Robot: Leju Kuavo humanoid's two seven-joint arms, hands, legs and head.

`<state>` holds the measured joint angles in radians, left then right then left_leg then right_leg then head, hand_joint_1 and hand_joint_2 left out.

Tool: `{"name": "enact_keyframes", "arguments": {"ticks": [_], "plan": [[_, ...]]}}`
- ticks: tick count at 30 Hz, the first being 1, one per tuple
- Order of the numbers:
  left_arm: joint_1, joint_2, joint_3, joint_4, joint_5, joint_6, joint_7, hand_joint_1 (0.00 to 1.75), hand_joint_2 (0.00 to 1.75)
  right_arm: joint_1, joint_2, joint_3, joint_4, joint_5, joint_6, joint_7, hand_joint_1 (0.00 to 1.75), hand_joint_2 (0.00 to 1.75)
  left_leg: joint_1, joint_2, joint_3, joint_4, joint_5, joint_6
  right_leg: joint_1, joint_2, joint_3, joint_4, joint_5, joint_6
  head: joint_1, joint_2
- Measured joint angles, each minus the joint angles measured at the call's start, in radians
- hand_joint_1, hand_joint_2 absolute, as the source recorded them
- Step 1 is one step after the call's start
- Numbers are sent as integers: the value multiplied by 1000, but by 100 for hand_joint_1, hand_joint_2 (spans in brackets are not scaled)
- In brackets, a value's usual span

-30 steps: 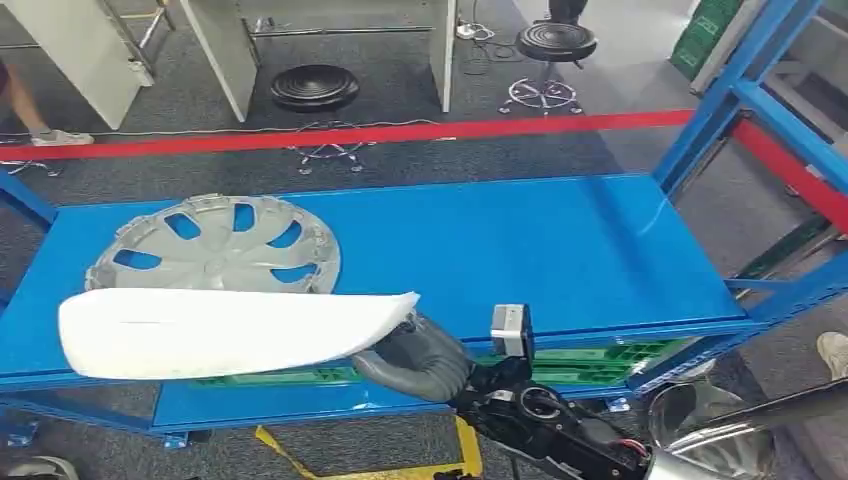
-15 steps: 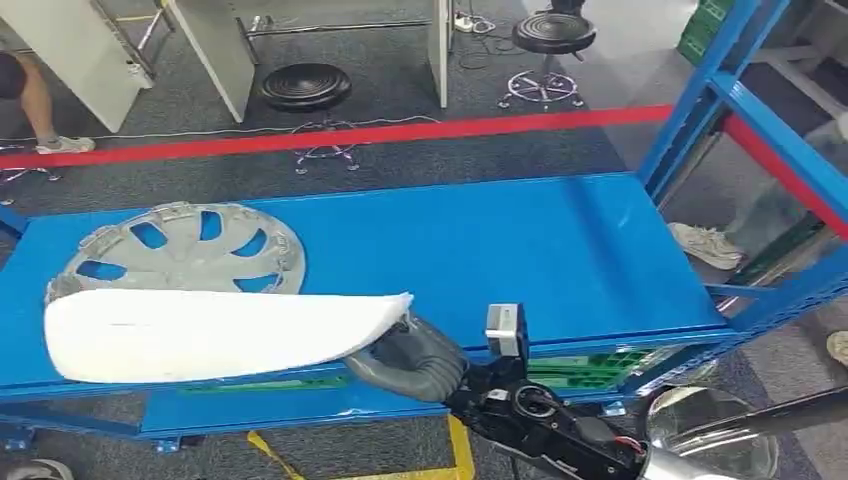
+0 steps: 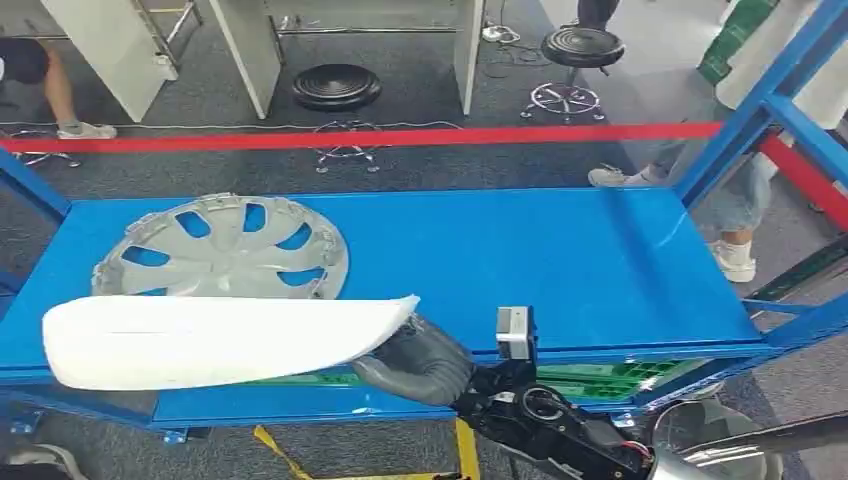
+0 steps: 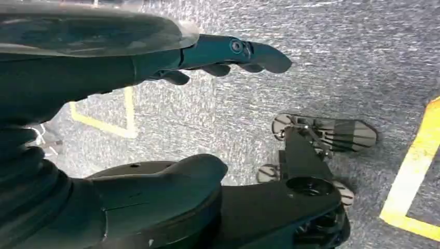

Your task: Take the parts from the cabinet and place them on the table.

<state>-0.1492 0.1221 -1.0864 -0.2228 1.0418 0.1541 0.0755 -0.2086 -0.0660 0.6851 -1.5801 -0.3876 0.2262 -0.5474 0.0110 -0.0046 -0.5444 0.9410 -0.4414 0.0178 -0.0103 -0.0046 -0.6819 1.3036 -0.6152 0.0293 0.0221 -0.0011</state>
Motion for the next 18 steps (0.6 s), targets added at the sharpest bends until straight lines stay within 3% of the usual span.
{"name": "enact_keyframes", "arguments": {"ticks": [1, 2, 4, 5, 6, 8, 10, 11, 12, 14, 15, 16, 18], "plan": [[3, 0, 0, 0, 3, 4, -1, 0, 175, 0, 0, 0, 2, 0, 0, 0, 175, 175, 0, -3, 2, 0, -1, 0, 0, 0, 12, -28, 27, 0, 3, 0], [5, -1, 0, 0, 5, 5, -3, 0, 175, -1, 0, 0, 2, 0, 0, 0, 175, 175, 0, -7, 5, 1, -3, -2, 0, 0, 43, -95, 70, -2, 5, 0], [6, -3, 0, 0, 6, 5, -8, 0, 175, -4, 0, 0, 2, 0, 0, 0, 175, 175, 0, -18, 13, 3, -9, -9, 0, 9, 132, -286, 162, -9, 16, 0], [5, -2, 0, 0, 6, 5, -10, 0, 175, -7, 0, 0, 3, 0, 0, 0, 175, 175, -6, -19, 10, 5, -10, -13, 3, 22, 146, -311, 141, -14, 16, 0], [3, -2, 0, 0, 6, 5, -10, 0, 175, -11, 0, -1, 3, 0, 0, -1, 175, 175, -5, -25, 3, 12, -10, -17, 1, 21, 159, -331, 139, -19, 16, 0], [6, -2, 0, 0, 6, 5, -10, 0, 175, -11, 0, -3, 3, 0, -5, 0, 175, 175, -3, -25, -2, 5, -2, -29, 5, 20, 154, -323, 142, -26, 13, 0], [7, 4, 0, 0, 7, 5, -10, 0, 175, -12, 0, -4, 2, 0, -6, 0, 175, 175, -2, -25, 0, 14, -14, -37, -6, 13, 163, -340, 152, -41, 14, 0], [7, 3, 0, 0, 7, 5, -10, 0, 175, -12, 0, -5, 2, 0, -6, 0, 175, 175, -4, -15, -18, 54, -39, -44, -6, 11, 165, -343, 153, -44, 4, 0], [5, 3, 0, 0, 8, 5, -10, 0, 175, -12, 0, -5, 2, 2, -6, 0, 175, 175, -3, -12, -55, 127, -75, -49, -6, 6, 163, -343, 153, -48, -10, 0], [5, 3, 0, 0, 10, 6, -6, 0, 175, -10, 0, -6, 2, 5, -8, 3, 175, 175, 1, -7, -143, 289, -136, -56, -4, -2, 161, -343, 152, -49, -19, 0], [8, 3, 0, 0, 11, 7, -6, 0, 175, -8, 0, -6, 2, 5, -10, 5, 175, 175, 1, -6, -168, 331, -140, -59, -4, -5, 161, -343, 152, -50, -21, 0], [10, 3, 0, 1, 13, 8, -5, 0, 175, -6, 0, -5, 2, 6, -10, 8, 175, 175, 2, -5, -166, 318, -119, -58, -4, -7, 162, -343, 151, -50, -26, 0], [13, 6, 0, 1, 13, 12, -3, 0, 175, -6, 0, -5, 2, 7, -10, 9, 175, 175, 1, -1, -99, 171, -32, -53, -4, -10, 165, -343, 150, -48, -31, 0]]}}
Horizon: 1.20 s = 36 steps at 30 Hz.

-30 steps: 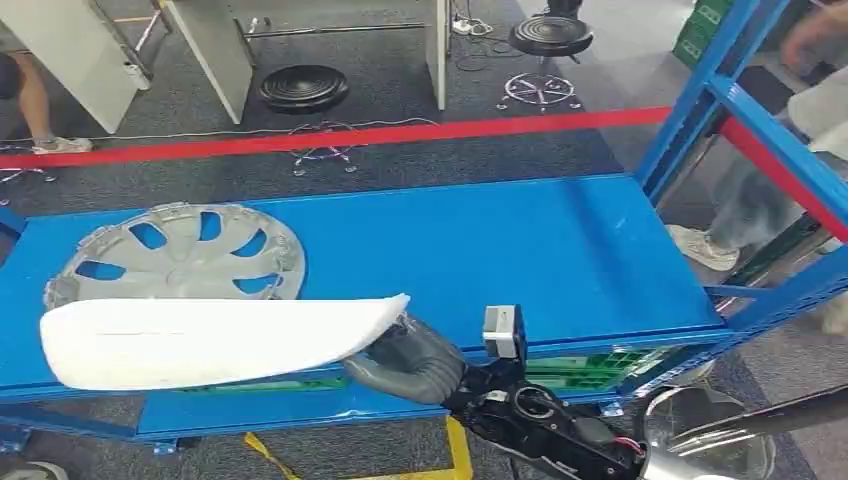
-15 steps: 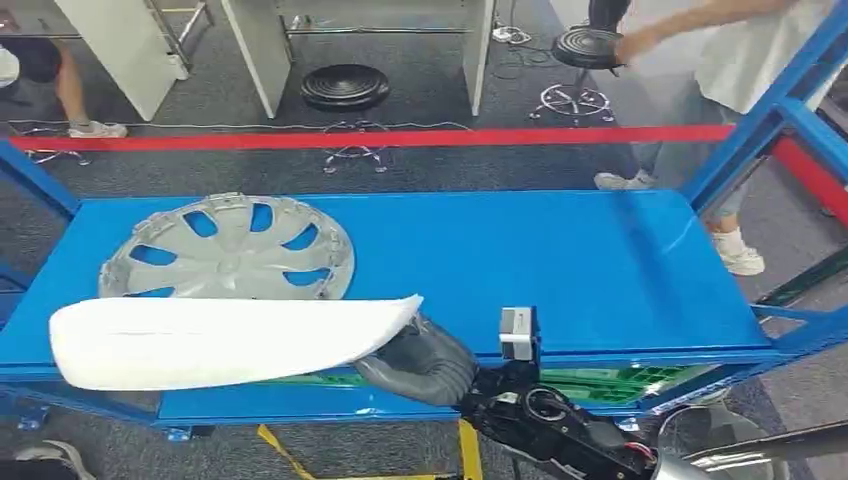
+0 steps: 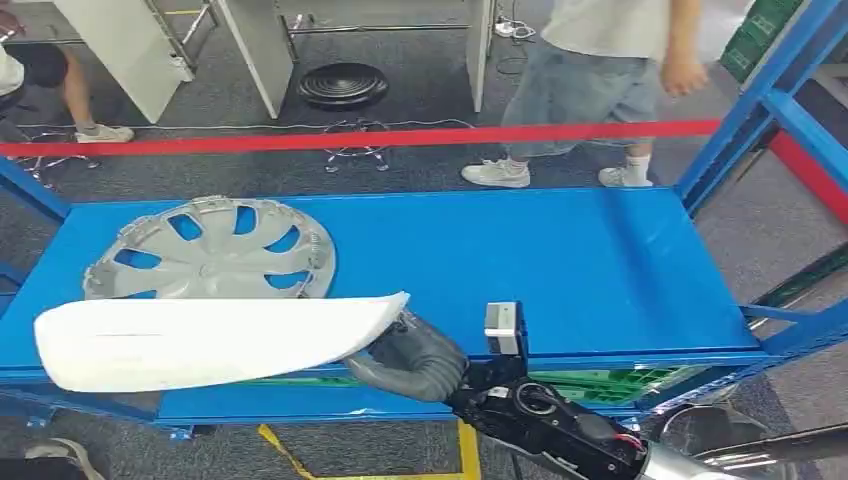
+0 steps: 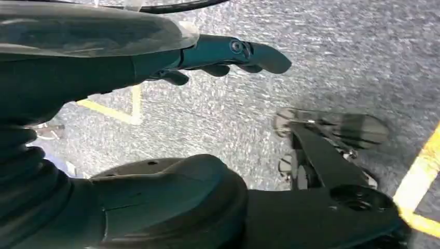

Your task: Take the parts from the cabinet and place them on the table.

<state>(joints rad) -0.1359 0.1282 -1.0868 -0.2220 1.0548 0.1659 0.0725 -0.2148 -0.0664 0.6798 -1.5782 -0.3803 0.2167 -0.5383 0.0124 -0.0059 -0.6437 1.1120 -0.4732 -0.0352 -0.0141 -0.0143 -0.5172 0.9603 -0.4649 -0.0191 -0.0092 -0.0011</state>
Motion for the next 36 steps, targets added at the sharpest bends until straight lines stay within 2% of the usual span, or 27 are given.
{"name": "enact_keyframes", "arguments": {"ticks": [1, 2, 3, 6, 7, 8, 9, 11, 12, 13, 14, 15, 16, 17, 18, 21, 22, 23, 24, 26, 27, 28, 29, 30, 32, 33, 36], "plan": [[-1, 1, 0, 0, 0, 2, 0, 0, 175, 0, 0, 0, 0, 0, 0, 0, 175, 175, 0, 10, 53, -103, 44, 6, 0, -2, 2, 0, -1, 2, -2, 0], [-3, 2, 0, 0, 0, 2, 0, 0, 175, 0, 0, 0, -1, 0, 0, 1, 175, 175, -3, 28, 80, -169, 44, 11, 3, -5, 3, 0, -3, 5, -4, 0], [-5, 2, 0, 0, 0, 2, 0, 0, 175, -1, 0, 0, -1, 0, 0, 1, 175, 175, -10, 24, 82, -171, 48, 18, 8, -5, 1, 1, -6, 12, -5, 0], [-1, 2, 0, 0, 3, 5, 0, 0, 175, -1, 0, 0, -1, -3, 2, 6, 175, 175, -13, 13, 81, -171, 46, 32, 7, -10, 7, -5, -7, 27, 2, 0], [0, 1, 0, 0, 5, 6, 0, 0, 175, -1, 0, 0, -2, -4, 3, 8, 175, 175, -4, 12, 86, -179, 52, 40, 6, -10, 4, 0, -14, 33, 2, 0], [1, 0, 0, 0, 6, 7, 0, 0, 175, -2, 0, 0, -2, -6, 4, 9, 175, 175, -3, 11, 88, -180, 52, 41, 4, -2, -8, 27, -36, 38, 5, 0], [1, 1, 0, 0, 7, 8, 0, 0, 175, -3, 0, 0, -2, -7, 6, 9, 175, 175, -3, 10, 88, -180, 51, 48, 3, 3, -32, 89, -76, 41, 14, 0], [1, 2, 0, 0, 10, 8, 0, 0, 175, -2, 0, 0, 0, -8, 6, 10, 175, 175, -4, 4, 87, -179, 50, 51, 4, 7, -114, 272, -158, 46, 26, 0], [3, 2, 0, 0, 11, 8, 0, 0, 175, 0, 0, 1, 1, -8, 7, 10, 175, 175, -5, 1, 88, -179, 50, 51, 4, 8, -142, 333, -173, 47, 30, 0], [5, 2, 0, 0, 11, 8, 1, 0, 175, 1, 0, 1, 2, -8, 7, 10, 175, 175, -5, -3, 89, -179, 50, 51, 4, 9, -147, 337, -158, 46, 32, 0], [6, 2, 0, 0, 12, 8, 1, 0, 175, 0, 0, 2, 4, -8, 8, 10, 175, 175, -5, -7, 90, -178, 49, 51, 4, 9, -129, 293, -123, 45, 34, 0], [6, 2, 0, 0, 13, 8, 2, 0, 175, 0, 0, 3, 5, -8, 8, 9, 175, 175, -5, -13, 93, -178, 49, 50, 4, 11, -91, 213, -75, 41, 37, 0], [6, 0, 0, 0, 14, 8, 3, 0, 175, -1, 0, 3, 5, -10, 10, 8, 175, 175, -5, -19, 98, -178, 46, 47, 4, 16, -40, 102, -19, 37, 43, 0], [7, 0, 0, 0, 14, 8, 3, 0, 175, -3, 0, 3, 5, -10, 11, 6, 175, 175, -5, -23, 98, -177, 45, 44, 3, 30, -8, 23, -1, 30, 50, 0], [5, 0, 0, 0, 16, 8, 4, 0, 175, -6, 0, 3, 6, -11, 13, 4, 175, 175, -13, -25, 94, -171, 43, 40, 5, 36, 3, 3, -10, 29, 48, 0], [9, 0, 0, 0, 18, 8, 6, 0, 175, -8, 0, 4, 10, -15, 15, 1, 175, 175, -9, -32, 86, -175, 53, 24, 10, 34, 6, 5, -8, 16, 44, 0], [10, 5, 0, 1, 19, 8, 6, 0, 175, -10, 0, 5, 10, -16, 16, 1, 175, 175, -11, -36, 86, -173, 51, 18, 3, 30, 9, -4, -3, 8, 45, 0], [11, 4, 0, 2, 20, 8, 6, 0, 175, -13, 0, 6, 10, -16, 17, 1, 175, 175, -8, -23, 82, -154, 34, 14, -1, 24, 12, -9, 1, 2, 43, 0], [9, 3, 0, 2, 21, 8, 6, 0, 175, -16, 0, 6, 10, -18, 17, -1, 175, 175, -7, -12, 52, -96, -3, 8, -2, 21, 9, -9, 3, -2, 26, 0], [9, 2, 0, 2, 24, 8, 4, 0, 175, -18, 0, 7, 11, -23, 17, -2, 175, 175, -3, -7, -34, 75, -80, -1, 0, 10, 4, -9, 4, -4, 12, 0], [11, 2, 0, 2, 24, 8, 4, 0, 175, -18, 0, 7, 14, -23, 17, -2, 175, 175, -2, -5, -69, 142, -102, -4, 1, 5, 3, -9, 4, -4, 9, 0], [13, 2, 0, 2, 24, 8, 4, 0, 175, -18, 0, 8, 16, -23, 17, -2, 175, 175, -2, -4, -82, 166, -100, -5, 1, 2, 3, -9, 4, -4, 6, 0], [16, 1, 0, 2, 24, 8, 4, 0, 175, -18, 0, 10, 18, -23, 17, -2, 175, 175, -2, -3, -69, 136, -72, -4, 1, -1, 4, -9, 3, -4, 4, 0], [18, 2, 0, 2, 24, 8, 4, 0, 175, -19, 0, 10, 18, -23, 17, -2, 175, 175, -2, -1, -30, 58, -28, -2, 1, -3, 5, -9, 3, -4, 0, 0], [17, 5, 0, 2, 24, 9, 4, 0, 175, -24, 0, 11, 18, -24, 17, -2, 175, 175, -3, 17, 77, -145, 53, 6, 2, -7, 9, -9, 0, 1, -3, 0], [15, 5, 0, 2, 24, 9, 3, 0, 175, -26, 0, 12, 18, -24, 17, -3, 175, 175, -9, 24, 90, -178, 46, 11, 12, -9, 5, -6, -3, 6, -6, 0], [16, 6, 0, 2, 24, 9, 3, 0, 175, -27, 0, 15, 18, -24, 17, -3, 175, 175, -13, 13, 85, -177, 47, 27, 10, -14, 11, -12, -4, 20, 4, 0]]}}
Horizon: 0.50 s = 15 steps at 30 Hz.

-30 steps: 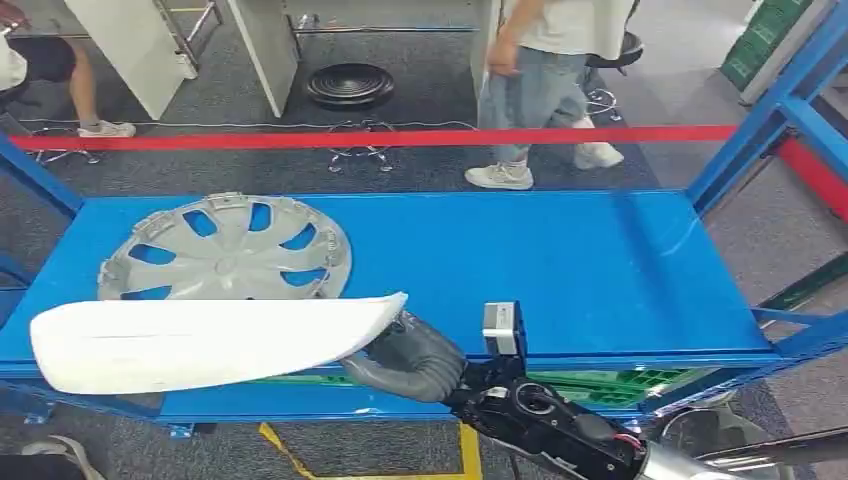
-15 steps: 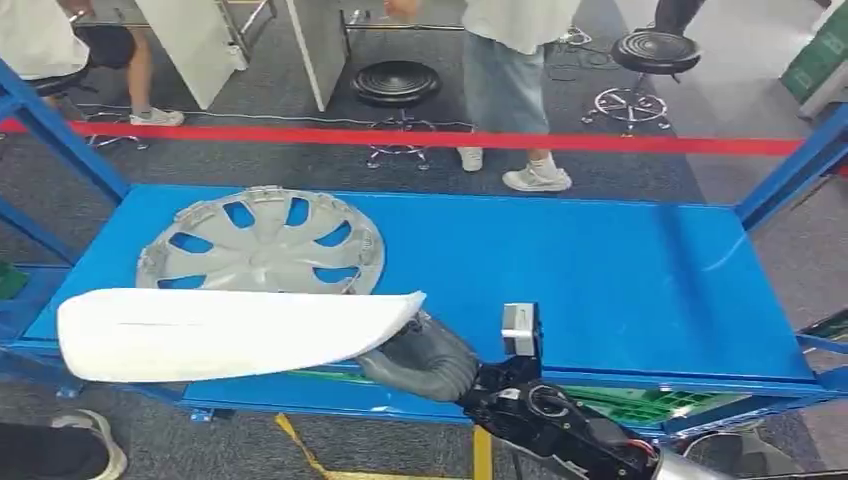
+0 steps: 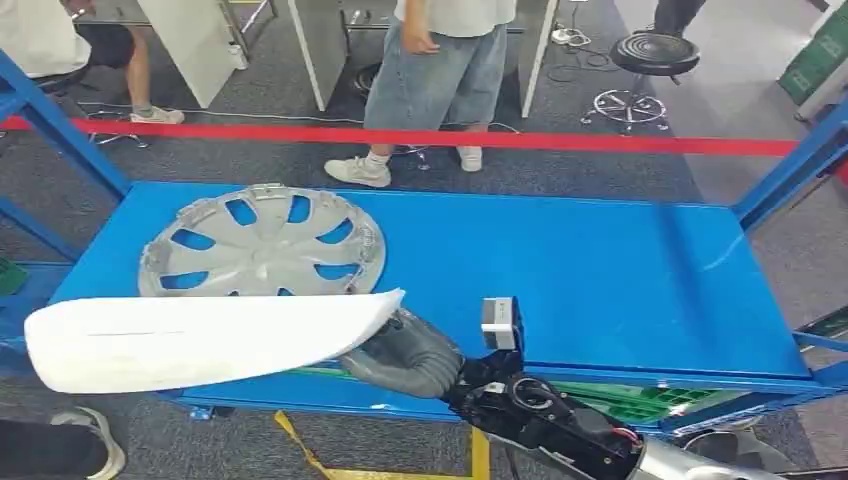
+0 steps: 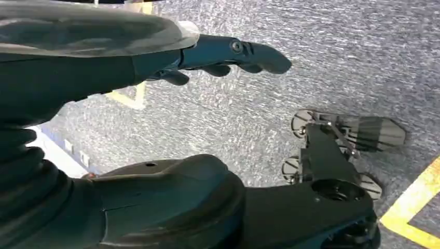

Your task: Take the parts from the cabinet and place them on the table.

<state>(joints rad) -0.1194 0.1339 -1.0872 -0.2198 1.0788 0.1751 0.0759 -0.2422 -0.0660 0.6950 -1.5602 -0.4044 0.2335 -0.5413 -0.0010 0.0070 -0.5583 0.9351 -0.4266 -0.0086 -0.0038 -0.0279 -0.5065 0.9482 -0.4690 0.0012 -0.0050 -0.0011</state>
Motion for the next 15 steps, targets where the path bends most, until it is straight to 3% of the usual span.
{"name": "enact_keyframes", "arguments": {"ticks": [2, 3, 6, 7, 8, 9, 11, 12, 13, 15], "plan": [[2, 0, 0, 0, 0, 0, 0, 0, 175, -1, 0, 1, 0, 0, 0, 0, 175, 175, 11, -2, 6, -9, 7, 13, -5, 6, -11, 15, -14, 12, 0, 0], [2, 0, 0, 0, 0, 0, 0, 0, 175, -2, 0, 1, 0, -1, 0, 0, 175, 175, 11, -3, 7, -10, 6, 19, -5, 15, -28, 62, -48, 15, 7, 0], [2, 0, 0, 0, 6, 0, -2, 0, 175, -1, 0, 2, 3, -8, 1, 0, 175, 175, 9, -9, 7, -9, 4, 24, -6, 22, -140, 312, -162, 22, 26, 0], [3, 0, 0, 0, 9, 0, -3, 0, 175, 0, 0, 2, 6, -10, 3, 1, 175, 175, 9, -13, 8, -9, 3, 25, -6, 22, -160, 352, -163, 23, 29, 0], [4, 0, 0, 0, 11, 0, -3, 0, 175, 1, 0, 2, 9, -11, 4, 2, 175, 175, 9, -17, 10, -8, 3, 25, -6, 22, -152, 329, -136, 23, 29, 0], [4, 0, 0, 0, 13, 0, -3, 0, 175, 0, 0, 2, 11, -11, 6, 2, 175, 175, 9, -22, 13, -8, 2, 23, -6, 23, -122, 265, -93, 21, 33, 0], [4, -3, 0, 0, 13, 0, -6, 0, 175, -4, 0, 2, 11, -13, 6, 2, 175, 175, 9, -33, 21, -7, -2, 18, -7, 31, -32, 69, 6, 14, 44, 0], [3, -3, 0, 0, 13, 0, -8, 0, 175, -7, 0, 2, 13, -14, 7, 2, 175, 175, 5, -35, 19, -5, -3, 15, -6, 47, -12, 29, -1, 8, 46, 0], [1, -3, 0, 0, 12, 0, -11, 0, 175, -10, 0, 2, 14, -14, 7, 2, 175, 175, 2, -41, 12, 4, -2, 11, -7, 47, -8, 7, -1, 7, 45, 0], [5, -3, 0, 0, 10, 0, -12, 0, 175, -10, 0, 2, 16, -15, 6, 2, 175, 175, 6, -43, 6, -1, 5, 0, -3, 46, -6, 16, 2, 1, 42, 0]]}}
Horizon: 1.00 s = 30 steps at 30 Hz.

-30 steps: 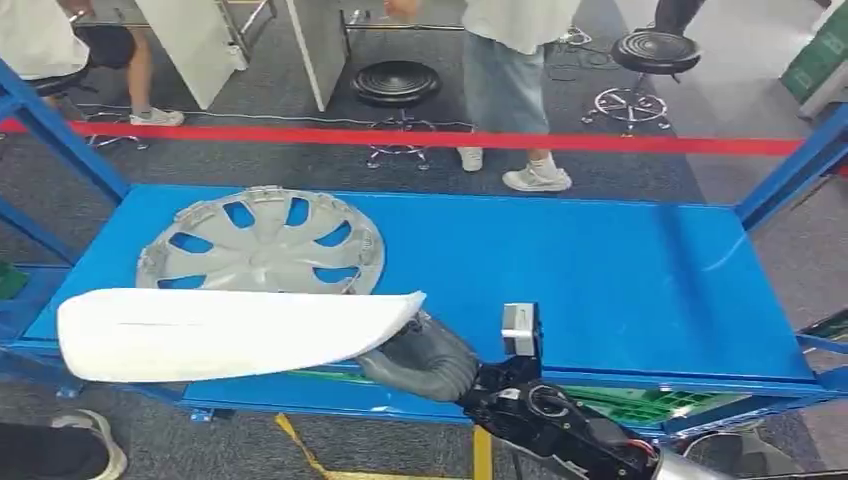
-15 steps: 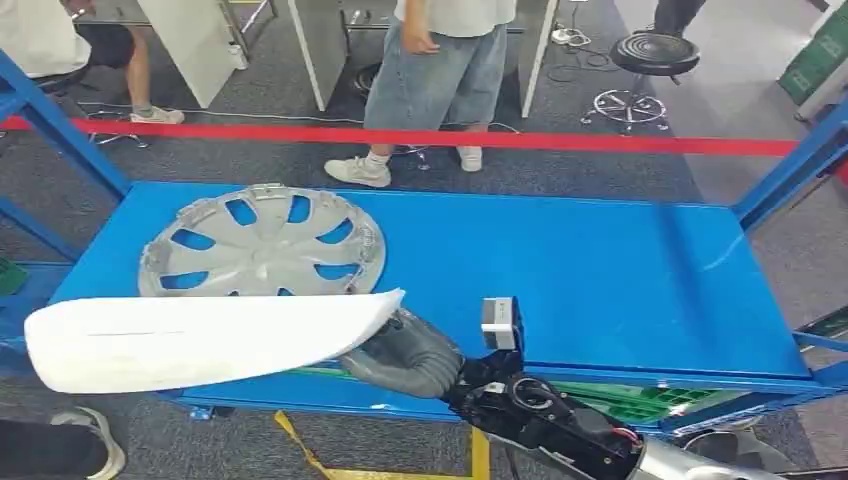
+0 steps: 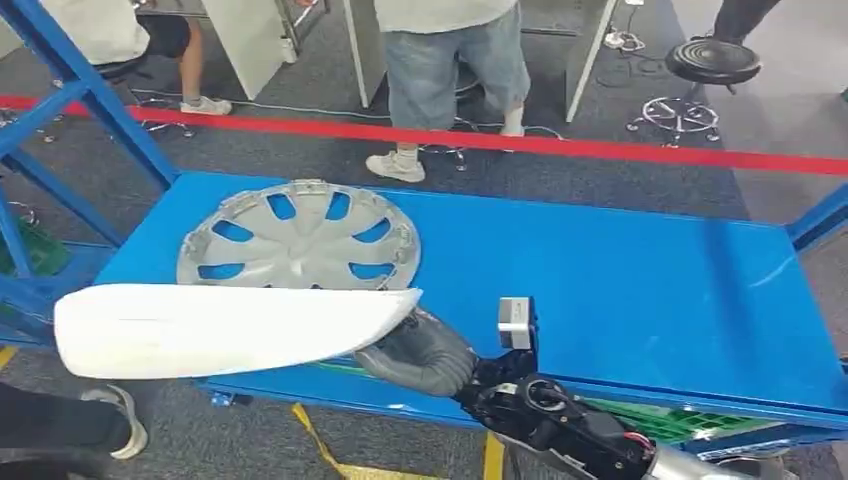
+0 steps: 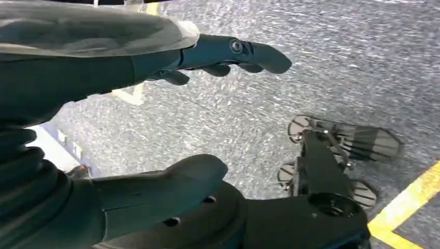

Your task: Take the parts from the cabinet and place them on the table.

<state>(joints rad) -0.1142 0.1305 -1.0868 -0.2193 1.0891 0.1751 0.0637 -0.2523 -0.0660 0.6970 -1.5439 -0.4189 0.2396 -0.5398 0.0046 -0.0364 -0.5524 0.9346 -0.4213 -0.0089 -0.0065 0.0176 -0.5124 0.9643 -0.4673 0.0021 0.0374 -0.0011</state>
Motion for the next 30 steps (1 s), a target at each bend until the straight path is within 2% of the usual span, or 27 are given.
{"name": "enact_keyframes", "arguments": {"ticks": [1, 2, 3, 4, 5, 6, 7, 8, 9, 11, 12, 13, 16, 17, 18, 19, 21, 22, 23, 24, 25, 26, 27, 28, 29, 30], "plan": [[1, 0, 0, 0, -1, 0, 0, 0, 175, 0, 0, 0, 0, 0, 0, 0, 175, 175, 0, -2, 1, 0, 1, -5, 1, -1, -1, -3, 3, -5, -1, 0], [1, 4, 0, 1, -2, 0, 0, 0, 175, -2, 0, 0, 0, 0, 0, 0, 175, 175, 1, 0, -2, 6, -9, -11, -9, -7, 3, -14, 11, -16, -1, 0], [0, 2, 0, 1, -4, 0, 0, 0, 175, -3, 0, 0, 0, 0, 0, 0, 175, 175, 1, 12, -16, 40, -36, -17, -8, -10, 2, -15, 14, -20, -7, 0], [-3, 1, 0, 1, -4, 0, 0, 0, 175, -4, 0, 0, 0, 0, 0, -1, 175, 175, 3, 18, -51, 115, -80, -23, -8, -15, -3, -15, 16, -25, -23, 0], [-5, 0, 0, 1, -4, 0, 0, 0, 175, -3, 0, 0, 0, 0, 0, -1, 175, 175, 6, 22, -95, 208, -126, -27, -6, -21, -7, -15, 18, -27, -31, 0], [-5, -1, 0, 1, -4, 0, 1, 0, 175, -3, 0, 0, 1, 0, 0, -1, 175, 175, 6, 25, -135, 290, -159, -29, -5, -26, -12, -15, 19, -29, -32, 0], [-4, -2, 0, 1, -4, 0, 2, 0, 175, -1, 0, 0, 2, 0, -1, 0, 175, 175, 6, 27, -159, 341, -171, -31, -5, -30, -15, -15, 21, -29, -36, 0], [-4, -3, 0, 1, -4, 0, 2, 0, 175, 1, 0, 0, 3, 0, -1, 0, 175, 175, 7, 27, -157, 339, -157, -32, -5, -33, -17, -15, 22, -29, -40, 0], [-2, -2, 0, 1, -4, 0, 2, 0, 175, 2, 0, 0, 5, 0, -1, 0, 175, 175, 7, 28, -126, 283, -122, -30, -5, -36, -18, -15, 24, -28, -43, 0], [-3, -1, 0, 1, -4, 0, 2, 0, 175, 1, 1, 0, 6, 2, 0, -3, 175, 175, 6, 34, -18, 93, -40, -23, -5, -41, -17, -14, 25, -25, -47, 0], [-5, 0, 0, 1, -4, 0, 2, 0, 175, 0, 1, 0, 6, 5, 2, -5, 175, 175, 6, 48, 32, 5, -24, -18, -4, -44, -16, -13, 26, -22, -49, 0], [-9, 0, 0, 1, -4, 0, 2, 0, 175, -1, 2, -1, 6, 8, 5, -6, 175, 175, -1, 49, 31, -11, -24, -12, 4, -45, -20, -10, 25, -16, -51, 0], [-6, -2, 0, 1, 0, 0, 2, 0, 175, -2, 5, -1, 10, 12, 12, -8, 175, 175, -5, 41, 26, -8, -20, 0, 1, -49, -18, -14, 32, 0, -42, 0], [-4, -3, 0, 1, 0, 0, 2, 0, 175, -3, 5, -2, 11, 12, 13, -8, 175, 175, 2, 41, 27, -16, -13, 10, 5, -49, -20, -12, 31, 6, -42, 0], [-4, -3, 0, 1, 1, 0, 2, 0, 175, -3, 5, -3, 11, 12, 13, -8, 175, 175, 5, 41, 27, -18, -9, 16, -2, -37, -27, 8, 8, 11, -42, 0], [-4, -3, 0, 1, 1, 0, 2, 0, 175, -4, 5, -3, 11, 15, 15, -8, 175, 175, 5, 41, 24, -18, -6, 22, -3, -30, -56, 68, -42, 14, -31, 0], [-5, -3, 0, 1, 1, 0, 2, 0, 175, -3, 5, -3, 16, 14, 15, -8, 175, 175, 3, 39, 17, -18, -3, 27, -3, -25, -121, 245, -133, 19, -19, 0], [-4, -2, 0, 1, 1, 0, 2, 0, 175, -2, 5, -3, 18, 14, 15, -8, 175, 175, 3, 36, 14, -17, -1, 28, -4, -23, -145, 312, -156, 20, -16, 0], [-2, -2, 0, 1, 1, 0, 2, 0, 175, -1, 5, -3, 21, 14, 15, -8, 175, 175, 2, 33, 12, -17, 1, 27, -3, -23, -147, 331, -155, 20, -13, 0], [-2, -3, 0, 1, 2, 0, 2, 0, 175, -1, 5, -3, 24, 14, 16, -8, 175, 175, 2, 30, 11, -16, 3, 25, -3, -23, -124, 295, -130, 19, -11, 0], [-2, -3, 0, 1, 2, 0, 2, 0, 175, -1, 5, -3, 26, 14, 16, -8, 175, 175, 2, 26, 11, -14, 4, 24, -4, -21, -77, 216, -87, 16, -8, 0], [-2, -4, 0, 1, 2, 0, 2, 0, 175, -2, 5, -3, 26, 14, 16, -9, 175, 175, 2, 21, 12, -12, 4, 23, -4, -18, -21, 110, -38, 12, -3, 0], [-3, -5, 0, 1, 2, 1, 2, 0, 175, -4, 5, -3, 26, 15, 18, -9, 175, 175, 2, 18, 10, -9, 4, 21, -4, -5, 21, 24, -8, 7, 3, 0], [-4, -5, 0, 1, 3, 1, 2, 0, 175, -5, 5, -3, 28, 14, 18, -9, 175, 175, -3, 15, 4, -5, 7, 15, -2, 13, 31, -2, -20, 3, 2, 0], [-6, -5, 0, 1, 2, 2, 2, 0, 175, -6, 5, -3, 28, 14, 18, -11, 175, 175, -3, 10, -6, 0, 12, 9, -2, 10, 34, -17, -20, 1, 1, 0], [-6, -5, 0, 1, 3, 2, 2, 0, 175, -3, 5, -3, 29, 14, 18, -11, 175, 175, 0, 10, -14, 0, 18, 0, 1, 8, 30, -10, -17, -1, 1, 0]]}}
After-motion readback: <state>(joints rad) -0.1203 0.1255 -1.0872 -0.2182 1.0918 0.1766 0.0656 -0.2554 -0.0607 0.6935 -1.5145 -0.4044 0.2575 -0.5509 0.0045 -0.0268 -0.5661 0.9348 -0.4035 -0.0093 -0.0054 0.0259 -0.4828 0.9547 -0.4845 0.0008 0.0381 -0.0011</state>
